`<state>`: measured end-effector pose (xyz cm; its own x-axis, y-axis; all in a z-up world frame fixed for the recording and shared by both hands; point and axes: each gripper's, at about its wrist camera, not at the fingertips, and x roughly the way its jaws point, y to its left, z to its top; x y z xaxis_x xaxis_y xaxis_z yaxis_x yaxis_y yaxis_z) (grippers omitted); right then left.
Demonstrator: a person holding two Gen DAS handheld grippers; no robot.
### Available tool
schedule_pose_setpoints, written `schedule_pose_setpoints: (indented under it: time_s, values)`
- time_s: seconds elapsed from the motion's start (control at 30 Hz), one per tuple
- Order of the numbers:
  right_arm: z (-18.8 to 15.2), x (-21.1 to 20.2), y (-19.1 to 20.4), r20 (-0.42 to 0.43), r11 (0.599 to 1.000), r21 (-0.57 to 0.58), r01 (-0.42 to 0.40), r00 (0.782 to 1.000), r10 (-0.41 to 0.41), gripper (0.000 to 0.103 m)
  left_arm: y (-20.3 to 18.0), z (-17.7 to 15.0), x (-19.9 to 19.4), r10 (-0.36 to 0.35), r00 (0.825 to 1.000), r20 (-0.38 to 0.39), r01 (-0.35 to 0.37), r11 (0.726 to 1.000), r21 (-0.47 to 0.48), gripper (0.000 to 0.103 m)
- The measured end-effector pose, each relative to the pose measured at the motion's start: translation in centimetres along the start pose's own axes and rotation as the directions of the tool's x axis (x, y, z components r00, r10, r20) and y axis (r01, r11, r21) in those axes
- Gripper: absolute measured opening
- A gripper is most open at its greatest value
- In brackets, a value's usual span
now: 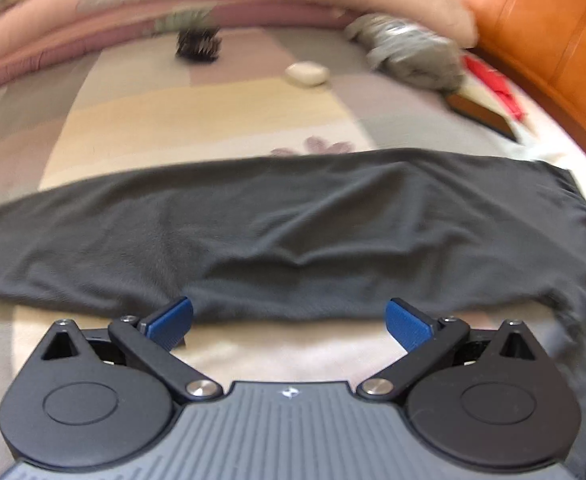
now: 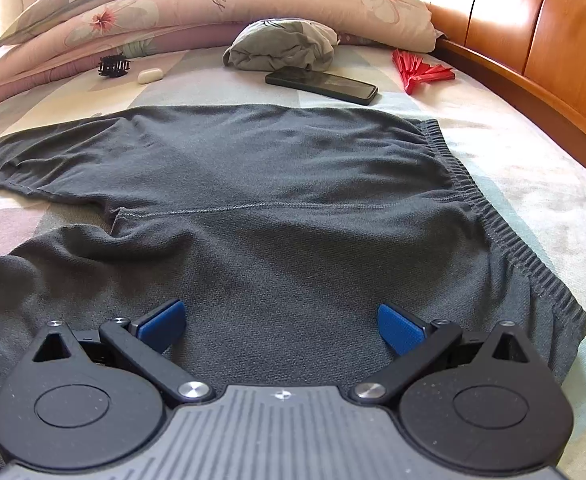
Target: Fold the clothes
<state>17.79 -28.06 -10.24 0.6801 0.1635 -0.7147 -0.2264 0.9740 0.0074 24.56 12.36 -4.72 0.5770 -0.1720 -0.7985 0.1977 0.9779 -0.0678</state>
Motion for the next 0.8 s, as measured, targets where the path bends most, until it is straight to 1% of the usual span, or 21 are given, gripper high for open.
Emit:
schedule_pose_setpoints:
  time_s: [0.13,0.27,0.33,0.43,0.5,0.6,0.67,0.73,0.8]
  values:
    - [-0.2,-0.1,-0.1,0.015,1.0,-0.002,-0.002,1.0,0.002,0.103,-1.3,-2.3,-5.0,-0.01,0.999,0.038,0.008,0.999,0.051,0.102]
    - [0.2,-0.2,0.0,-0.005,1.0,0.002,0.001,1.0,-0.001,0.103,-2.5,-6.0,-8.0,0.004,1.0,0.031,-0.007,0.995,0.097,0.102]
    - [0.6,-0.5,0.1,-0.026,1.0,0.016,0.006,1.0,-0.006,0.103,-3.4,-8.1,-8.8,0.046,0.999,0.018,-0.048,0.989,0.138,0.102]
    - [0.6,-2.1,0.5,0.001,0.999,0.036,-0.038,0.999,0.038,0.103,-4.2,-11.2,-9.4,0.093,0.996,0.0,-0.092,0.982,0.167,0.102]
    - [0.3,-3.2,1.3,0.021,0.996,0.006,-0.085,0.996,0.085,0.103,-4.4,-13.2,-9.5,0.103,0.995,-0.018,-0.099,0.982,0.161,0.102]
    - [-0.5,-4.2,3.0,0.022,0.989,-0.067,-0.131,0.991,0.133,0.103,-4.3,-15.6,-9.6,0.112,0.993,-0.039,-0.107,0.987,0.116,0.102]
    - [-1.1,-4.6,3.8,0.02,0.985,-0.096,-0.144,0.989,0.147,0.103,-4.1,-17.1,-9.9,0.122,0.992,-0.046,-0.117,0.99,0.083,0.102]
    - [-1.8,-4.6,4.4,0.001,0.982,-0.098,-0.159,0.987,0.16,0.103,-3.9,-18.5,-10.4,0.122,0.991,-0.052,-0.119,0.991,0.054,0.102]
    - [-2.8,-4.7,4.9,-0.021,0.983,-0.099,-0.157,0.988,0.156,0.103,-3.2,-19.8,-10.7,0.116,0.992,-0.059,-0.115,0.993,0.016,0.102]
